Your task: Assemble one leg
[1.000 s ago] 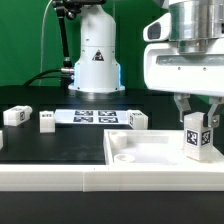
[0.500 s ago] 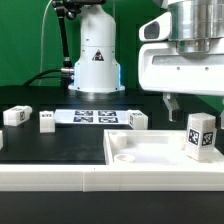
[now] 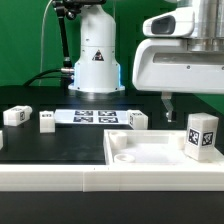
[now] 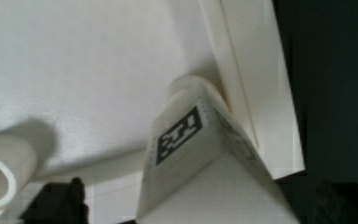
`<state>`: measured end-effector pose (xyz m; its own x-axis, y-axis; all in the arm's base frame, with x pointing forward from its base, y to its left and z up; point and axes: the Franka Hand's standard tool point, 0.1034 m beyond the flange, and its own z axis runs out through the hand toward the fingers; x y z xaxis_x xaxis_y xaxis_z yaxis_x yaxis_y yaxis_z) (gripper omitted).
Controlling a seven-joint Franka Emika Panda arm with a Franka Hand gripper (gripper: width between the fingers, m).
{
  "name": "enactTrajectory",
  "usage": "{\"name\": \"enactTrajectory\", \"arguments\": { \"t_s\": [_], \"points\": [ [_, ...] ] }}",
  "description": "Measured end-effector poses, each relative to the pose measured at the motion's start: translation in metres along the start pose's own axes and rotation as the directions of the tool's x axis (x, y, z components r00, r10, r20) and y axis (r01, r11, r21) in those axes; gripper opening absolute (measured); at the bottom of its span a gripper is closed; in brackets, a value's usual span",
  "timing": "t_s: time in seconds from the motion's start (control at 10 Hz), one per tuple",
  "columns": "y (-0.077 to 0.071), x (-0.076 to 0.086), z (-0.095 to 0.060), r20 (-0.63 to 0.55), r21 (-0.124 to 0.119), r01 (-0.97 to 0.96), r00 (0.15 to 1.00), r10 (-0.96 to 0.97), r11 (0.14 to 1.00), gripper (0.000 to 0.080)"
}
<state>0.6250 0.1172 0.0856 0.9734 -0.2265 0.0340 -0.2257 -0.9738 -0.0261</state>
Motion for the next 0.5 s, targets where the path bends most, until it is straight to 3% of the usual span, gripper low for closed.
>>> {"name": "enactTrajectory", "arguments": {
  "t_s": [0.4,0.5],
  "points": [
    [-0.0019,-0.0015,0.001,0.002,-0.005,0.216,0.976,-0.216,0.976,0.0649],
    [-0.0007,-0.0009,0.001,0.002,-0.009,0.292,0.957,-0.292,0.957,0.0525]
  ]
}}
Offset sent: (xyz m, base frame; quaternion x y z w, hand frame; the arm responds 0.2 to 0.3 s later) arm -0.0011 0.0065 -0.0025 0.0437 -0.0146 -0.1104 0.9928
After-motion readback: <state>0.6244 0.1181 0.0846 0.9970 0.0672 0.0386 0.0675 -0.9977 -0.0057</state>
